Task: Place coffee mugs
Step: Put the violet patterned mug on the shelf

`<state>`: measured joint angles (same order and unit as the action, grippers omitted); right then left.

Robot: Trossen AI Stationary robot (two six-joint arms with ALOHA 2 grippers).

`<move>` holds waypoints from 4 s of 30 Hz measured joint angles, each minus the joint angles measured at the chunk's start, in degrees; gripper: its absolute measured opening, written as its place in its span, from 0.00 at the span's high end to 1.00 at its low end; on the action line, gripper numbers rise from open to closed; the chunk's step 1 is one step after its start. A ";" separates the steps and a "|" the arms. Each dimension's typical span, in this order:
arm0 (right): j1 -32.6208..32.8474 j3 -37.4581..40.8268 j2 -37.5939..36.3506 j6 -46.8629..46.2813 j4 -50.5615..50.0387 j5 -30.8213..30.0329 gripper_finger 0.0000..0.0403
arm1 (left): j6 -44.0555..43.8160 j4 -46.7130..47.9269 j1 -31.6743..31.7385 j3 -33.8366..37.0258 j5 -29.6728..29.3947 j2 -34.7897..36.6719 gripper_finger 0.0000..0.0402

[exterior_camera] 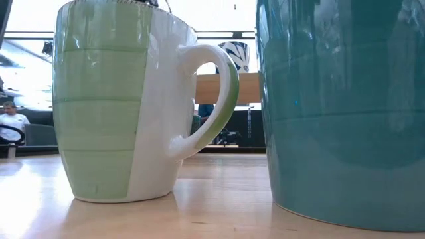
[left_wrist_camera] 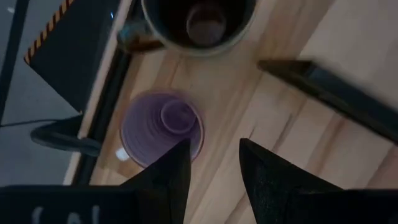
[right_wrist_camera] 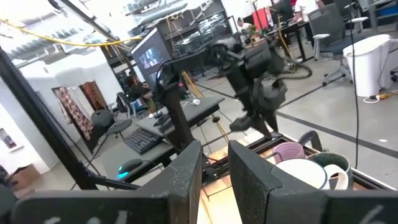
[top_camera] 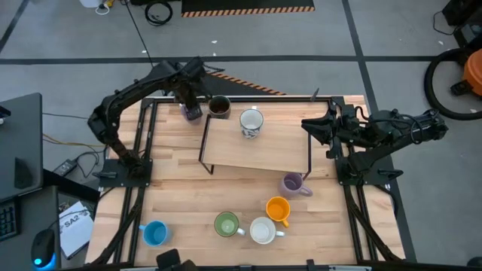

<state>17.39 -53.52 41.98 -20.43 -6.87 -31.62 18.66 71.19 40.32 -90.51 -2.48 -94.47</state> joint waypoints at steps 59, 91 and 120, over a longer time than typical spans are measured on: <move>0.00 0.00 0.02 -3.50 0.85 -2.86 0.79 | -2.22 -10.53 4.17 12.06 -3.25 5.15 0.94; 0.00 0.00 0.02 -2.80 0.78 2.85 0.79 | 21.33 -7.86 -21.12 -2.43 8.23 7.82 0.94; 0.09 0.00 0.07 -3.47 2.31 3.27 0.79 | 27.25 -2.99 -20.57 -1.97 8.84 1.91 0.94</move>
<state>17.48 -53.52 42.04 -23.89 -4.57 -28.35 45.91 68.20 19.75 -92.49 6.35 -92.56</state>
